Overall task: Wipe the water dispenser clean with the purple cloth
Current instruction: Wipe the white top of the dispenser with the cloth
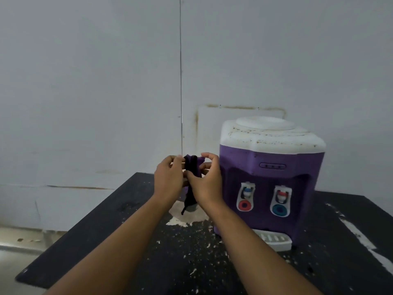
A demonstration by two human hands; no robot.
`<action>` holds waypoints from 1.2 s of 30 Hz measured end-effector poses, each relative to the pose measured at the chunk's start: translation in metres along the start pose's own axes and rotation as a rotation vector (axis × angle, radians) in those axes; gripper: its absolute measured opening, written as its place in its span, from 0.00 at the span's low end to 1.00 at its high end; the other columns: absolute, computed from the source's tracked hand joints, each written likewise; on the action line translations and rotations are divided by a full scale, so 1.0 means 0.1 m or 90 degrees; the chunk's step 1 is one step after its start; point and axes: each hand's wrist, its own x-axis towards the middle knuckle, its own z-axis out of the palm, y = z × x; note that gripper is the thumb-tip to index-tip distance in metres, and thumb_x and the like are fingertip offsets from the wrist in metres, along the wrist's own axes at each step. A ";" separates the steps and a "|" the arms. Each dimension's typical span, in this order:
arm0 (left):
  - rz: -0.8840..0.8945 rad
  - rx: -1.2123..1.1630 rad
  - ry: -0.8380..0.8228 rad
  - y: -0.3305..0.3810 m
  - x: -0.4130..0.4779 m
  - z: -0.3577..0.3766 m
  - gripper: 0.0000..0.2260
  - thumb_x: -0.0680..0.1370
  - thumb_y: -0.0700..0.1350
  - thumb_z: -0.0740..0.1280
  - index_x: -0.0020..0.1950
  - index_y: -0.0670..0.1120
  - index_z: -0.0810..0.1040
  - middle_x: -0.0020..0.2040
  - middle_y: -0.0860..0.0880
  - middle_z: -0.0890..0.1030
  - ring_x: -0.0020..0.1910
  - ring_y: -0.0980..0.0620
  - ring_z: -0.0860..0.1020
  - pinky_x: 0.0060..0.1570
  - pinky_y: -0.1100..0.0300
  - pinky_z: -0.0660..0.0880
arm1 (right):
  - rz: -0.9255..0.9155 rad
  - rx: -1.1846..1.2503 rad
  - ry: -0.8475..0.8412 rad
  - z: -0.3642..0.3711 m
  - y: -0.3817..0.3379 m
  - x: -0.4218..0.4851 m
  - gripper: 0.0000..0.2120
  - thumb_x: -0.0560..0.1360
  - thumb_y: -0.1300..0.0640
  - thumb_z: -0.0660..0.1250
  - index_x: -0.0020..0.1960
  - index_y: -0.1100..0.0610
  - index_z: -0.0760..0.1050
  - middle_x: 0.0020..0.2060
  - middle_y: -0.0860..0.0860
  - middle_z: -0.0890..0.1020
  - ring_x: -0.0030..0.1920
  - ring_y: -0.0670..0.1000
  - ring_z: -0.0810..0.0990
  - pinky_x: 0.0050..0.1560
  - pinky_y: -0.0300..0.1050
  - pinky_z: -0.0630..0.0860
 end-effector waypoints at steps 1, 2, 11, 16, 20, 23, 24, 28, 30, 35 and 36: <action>0.018 -0.008 -0.015 0.09 -0.04 0.03 0.08 0.84 0.48 0.64 0.53 0.49 0.83 0.45 0.48 0.89 0.45 0.44 0.89 0.42 0.49 0.87 | -0.011 0.003 0.009 -0.09 -0.08 0.00 0.28 0.75 0.62 0.80 0.67 0.46 0.72 0.49 0.49 0.81 0.48 0.46 0.84 0.45 0.38 0.83; 0.044 0.003 -0.032 0.18 -0.08 0.06 0.05 0.84 0.45 0.66 0.54 0.49 0.82 0.44 0.49 0.89 0.43 0.46 0.89 0.39 0.53 0.86 | -0.018 0.013 0.019 -0.18 -0.16 0.01 0.28 0.74 0.64 0.80 0.67 0.46 0.72 0.48 0.49 0.81 0.46 0.45 0.83 0.43 0.36 0.81; 0.132 0.145 -0.131 0.80 -0.34 0.35 0.20 0.74 0.69 0.73 0.56 0.57 0.83 0.48 0.59 0.87 0.47 0.60 0.85 0.46 0.62 0.82 | -0.003 0.134 0.067 -0.99 -0.93 -0.07 0.20 0.78 0.61 0.73 0.63 0.40 0.76 0.49 0.53 0.87 0.45 0.50 0.89 0.40 0.40 0.85; 0.092 0.044 -0.262 1.04 -0.50 0.69 0.14 0.78 0.59 0.75 0.52 0.49 0.88 0.45 0.50 0.89 0.43 0.54 0.87 0.50 0.57 0.84 | 0.064 0.196 0.066 -1.43 -1.15 -0.05 0.20 0.78 0.60 0.73 0.64 0.40 0.77 0.48 0.53 0.90 0.47 0.53 0.91 0.50 0.53 0.89; 0.061 -0.042 -0.296 1.25 -0.60 0.96 0.12 0.78 0.50 0.77 0.54 0.43 0.86 0.47 0.47 0.89 0.43 0.51 0.88 0.48 0.59 0.84 | 0.154 0.271 -0.021 -1.79 -1.23 -0.04 0.23 0.80 0.54 0.76 0.73 0.49 0.74 0.57 0.58 0.90 0.54 0.55 0.91 0.51 0.53 0.87; 0.082 -0.023 -0.320 1.37 -0.67 1.15 0.11 0.79 0.50 0.77 0.53 0.42 0.86 0.41 0.49 0.87 0.39 0.54 0.85 0.46 0.59 0.85 | 0.149 0.189 -0.157 -2.07 -1.23 -0.09 0.27 0.79 0.53 0.79 0.75 0.54 0.76 0.60 0.58 0.89 0.60 0.59 0.90 0.60 0.57 0.86; 0.088 -0.019 -0.320 1.39 -0.68 1.21 0.11 0.79 0.49 0.77 0.53 0.42 0.85 0.42 0.48 0.88 0.39 0.53 0.86 0.46 0.58 0.86 | 0.138 0.173 -0.182 -2.16 -1.22 -0.10 0.24 0.79 0.56 0.79 0.74 0.54 0.78 0.60 0.59 0.89 0.59 0.60 0.89 0.61 0.57 0.85; 0.100 -0.010 -0.320 1.44 -0.69 1.43 0.08 0.80 0.47 0.75 0.53 0.43 0.85 0.41 0.50 0.88 0.38 0.55 0.86 0.42 0.61 0.83 | 0.148 0.143 -0.180 -2.50 -1.25 -0.09 0.19 0.79 0.63 0.75 0.69 0.57 0.82 0.59 0.63 0.89 0.53 0.61 0.89 0.54 0.53 0.88; 0.094 0.013 -0.354 1.41 -0.71 1.56 0.10 0.79 0.49 0.75 0.53 0.43 0.85 0.41 0.50 0.86 0.39 0.54 0.85 0.46 0.60 0.84 | 0.199 0.163 -0.151 -2.60 -1.25 -0.08 0.18 0.79 0.55 0.76 0.68 0.59 0.84 0.59 0.62 0.89 0.53 0.60 0.90 0.56 0.54 0.88; 0.134 0.055 -0.425 1.35 -0.67 1.85 0.12 0.76 0.55 0.78 0.50 0.48 0.85 0.42 0.54 0.87 0.41 0.57 0.85 0.48 0.59 0.82 | 0.244 0.188 -0.052 -2.76 -1.18 0.04 0.21 0.80 0.41 0.75 0.64 0.55 0.88 0.57 0.57 0.90 0.57 0.58 0.91 0.60 0.56 0.87; 0.145 0.051 -0.425 1.36 -0.63 1.87 0.15 0.76 0.58 0.78 0.52 0.48 0.85 0.44 0.54 0.88 0.42 0.58 0.85 0.49 0.59 0.83 | 0.234 0.149 -0.022 -2.81 -1.18 0.08 0.19 0.81 0.42 0.75 0.64 0.54 0.87 0.55 0.56 0.91 0.55 0.58 0.91 0.59 0.56 0.87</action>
